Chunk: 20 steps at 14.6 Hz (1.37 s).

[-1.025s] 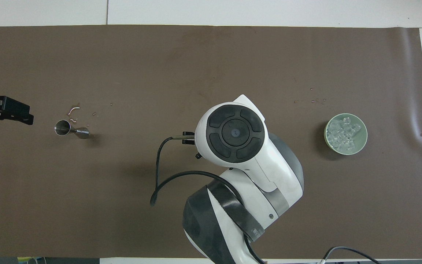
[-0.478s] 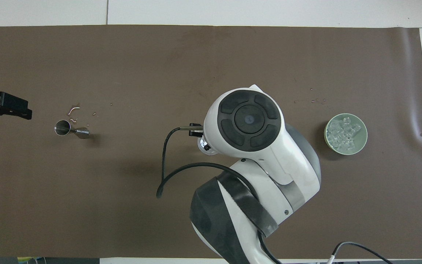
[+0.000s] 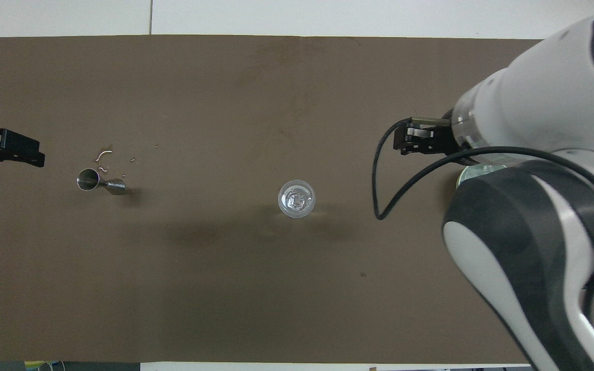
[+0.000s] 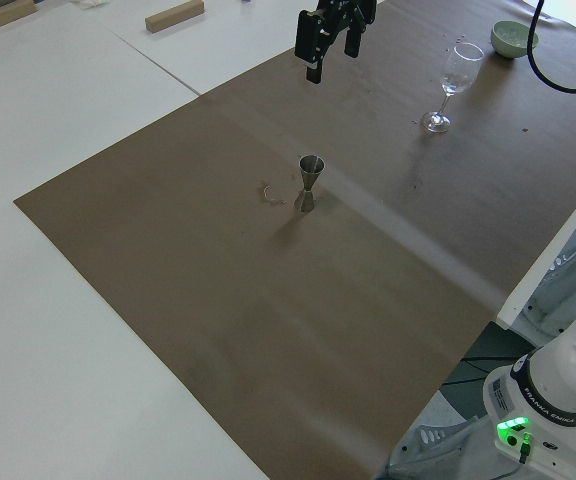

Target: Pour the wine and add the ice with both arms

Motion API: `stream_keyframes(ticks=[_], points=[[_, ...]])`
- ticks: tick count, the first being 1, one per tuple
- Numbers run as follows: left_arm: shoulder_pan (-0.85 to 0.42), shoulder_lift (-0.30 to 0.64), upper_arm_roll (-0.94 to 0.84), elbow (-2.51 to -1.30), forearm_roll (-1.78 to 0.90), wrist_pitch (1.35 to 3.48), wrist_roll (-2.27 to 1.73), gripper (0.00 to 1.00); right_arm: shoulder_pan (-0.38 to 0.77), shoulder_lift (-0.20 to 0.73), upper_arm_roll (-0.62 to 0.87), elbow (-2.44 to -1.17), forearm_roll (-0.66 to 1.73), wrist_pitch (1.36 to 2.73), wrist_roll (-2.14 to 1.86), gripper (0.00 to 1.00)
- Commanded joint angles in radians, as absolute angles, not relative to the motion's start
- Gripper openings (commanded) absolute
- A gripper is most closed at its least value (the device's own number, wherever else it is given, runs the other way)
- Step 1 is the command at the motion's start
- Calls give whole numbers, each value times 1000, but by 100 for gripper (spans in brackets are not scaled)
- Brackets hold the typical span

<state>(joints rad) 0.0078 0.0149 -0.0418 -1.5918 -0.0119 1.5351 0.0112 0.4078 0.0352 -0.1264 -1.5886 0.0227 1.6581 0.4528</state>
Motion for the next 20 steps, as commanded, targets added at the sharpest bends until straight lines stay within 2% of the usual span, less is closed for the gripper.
stream_keyframes(ticks=[1, 3, 8, 12, 17, 20], points=[[5, -15, -34, -1628, 2, 1551, 18, 100, 307, -29, -112, -1621, 25, 1574, 387, 100], [3, -14, -35, -1628, 2, 1559, 28, 100, 243, -40, -114, -1624, 23, 1537, 321, 100], [3, -18, -34, -1629, 2, 1522, 25, 100, 63, -48, -107, -1652, 34, 1546, 146, 100], [2, -18, -35, -1628, 2, 1522, 25, 100, 25, -61, -71, -1621, 17, 1425, 123, 100], [3, -18, -35, -1628, 2, 1522, 25, 100, -11, -74, -52, -1651, 14, 1508, 71, 100], [3, -18, -34, -1628, 2, 1522, 25, 100, -12, -67, -60, -1638, 14, 1511, 69, 100]])
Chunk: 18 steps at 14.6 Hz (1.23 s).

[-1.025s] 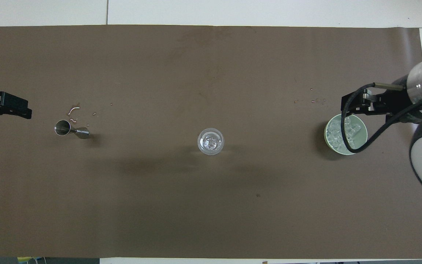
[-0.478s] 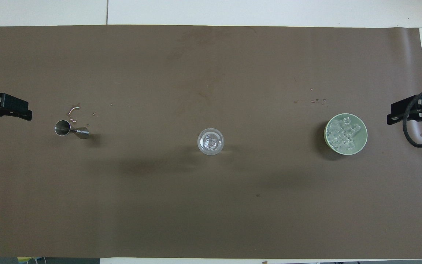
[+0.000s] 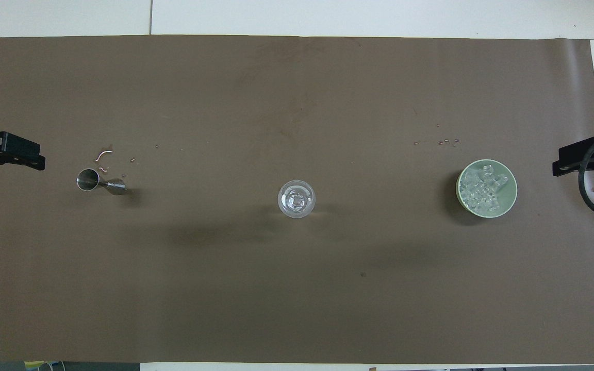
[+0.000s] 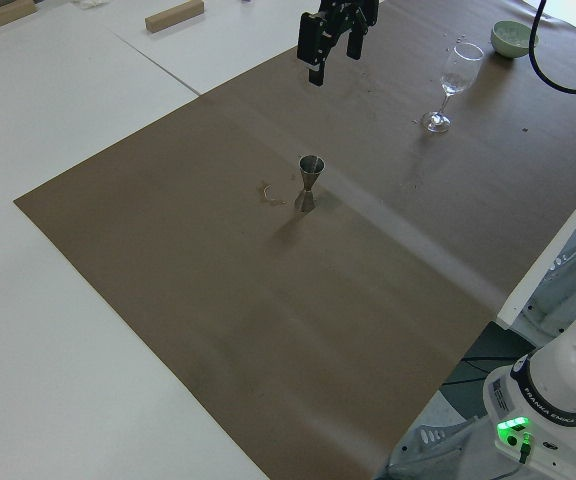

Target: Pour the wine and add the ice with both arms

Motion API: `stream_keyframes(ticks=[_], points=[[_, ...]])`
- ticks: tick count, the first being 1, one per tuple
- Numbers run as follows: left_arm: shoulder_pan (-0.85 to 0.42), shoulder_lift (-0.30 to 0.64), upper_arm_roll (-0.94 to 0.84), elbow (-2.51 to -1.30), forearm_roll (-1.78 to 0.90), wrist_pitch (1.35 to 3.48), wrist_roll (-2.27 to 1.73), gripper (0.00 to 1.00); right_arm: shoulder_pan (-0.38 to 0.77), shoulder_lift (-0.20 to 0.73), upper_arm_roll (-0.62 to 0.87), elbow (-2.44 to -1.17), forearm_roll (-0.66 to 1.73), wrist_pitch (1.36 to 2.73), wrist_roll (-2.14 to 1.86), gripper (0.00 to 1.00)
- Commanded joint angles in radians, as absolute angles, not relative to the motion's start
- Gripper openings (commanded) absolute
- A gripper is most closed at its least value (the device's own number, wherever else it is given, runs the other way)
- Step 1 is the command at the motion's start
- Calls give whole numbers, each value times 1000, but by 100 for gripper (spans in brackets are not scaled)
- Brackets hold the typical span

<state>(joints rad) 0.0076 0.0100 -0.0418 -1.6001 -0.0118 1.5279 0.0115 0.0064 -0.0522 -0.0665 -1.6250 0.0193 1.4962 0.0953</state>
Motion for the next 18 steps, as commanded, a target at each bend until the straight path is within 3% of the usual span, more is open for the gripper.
stream_keyframes(ticks=[1, 18], points=[[3, -18, -35, -1628, 2, 1522, 25, 100, -12, -67, -61, -1640, 12, 1511, 64, 100], [3, -18, -35, -1628, 2, 1522, 25, 100, -3, -64, -64, -1640, -2, 1516, 38, 100]])
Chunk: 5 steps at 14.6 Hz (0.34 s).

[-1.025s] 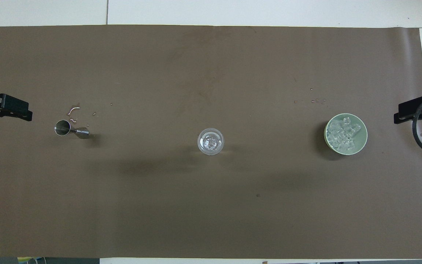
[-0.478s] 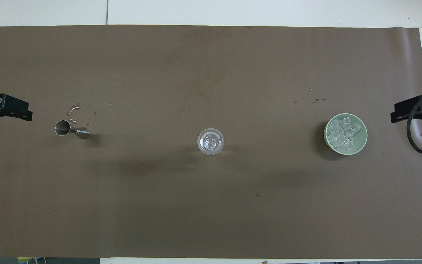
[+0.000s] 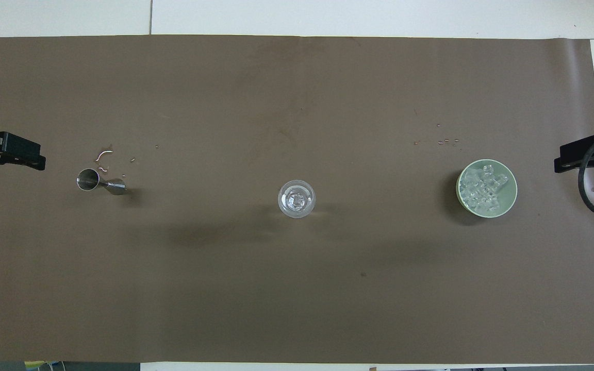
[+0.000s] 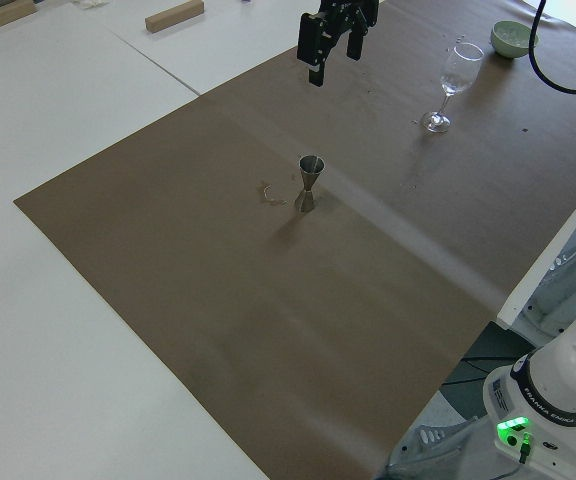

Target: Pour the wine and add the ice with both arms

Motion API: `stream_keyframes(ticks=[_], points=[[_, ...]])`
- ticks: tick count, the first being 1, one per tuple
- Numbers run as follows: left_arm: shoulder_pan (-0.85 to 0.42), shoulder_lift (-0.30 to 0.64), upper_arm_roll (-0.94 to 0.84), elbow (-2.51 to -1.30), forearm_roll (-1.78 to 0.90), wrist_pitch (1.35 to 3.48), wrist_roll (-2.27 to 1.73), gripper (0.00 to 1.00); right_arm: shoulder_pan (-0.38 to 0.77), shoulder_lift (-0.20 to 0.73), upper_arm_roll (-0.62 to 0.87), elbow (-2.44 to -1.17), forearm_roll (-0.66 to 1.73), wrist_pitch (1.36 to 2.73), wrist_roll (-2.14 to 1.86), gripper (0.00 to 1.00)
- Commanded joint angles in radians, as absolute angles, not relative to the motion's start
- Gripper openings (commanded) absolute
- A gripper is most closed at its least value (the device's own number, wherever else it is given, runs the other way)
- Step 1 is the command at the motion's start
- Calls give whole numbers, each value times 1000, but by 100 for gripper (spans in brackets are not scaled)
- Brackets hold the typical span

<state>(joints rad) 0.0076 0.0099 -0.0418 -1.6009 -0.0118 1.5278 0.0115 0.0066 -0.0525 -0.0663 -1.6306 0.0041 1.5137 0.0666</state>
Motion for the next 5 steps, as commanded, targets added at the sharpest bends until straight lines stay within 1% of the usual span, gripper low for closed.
stream_keyframes(ticks=[1, 5], points=[[3, -18, -35, -1628, 2, 1522, 25, 100, -3, -64, -63, -1641, -2, 1516, 38, 100], [3, -18, -35, -1628, 2, 1528, 23, 100, -3, -64, -64, -1644, -3, 1516, 38, 100]])
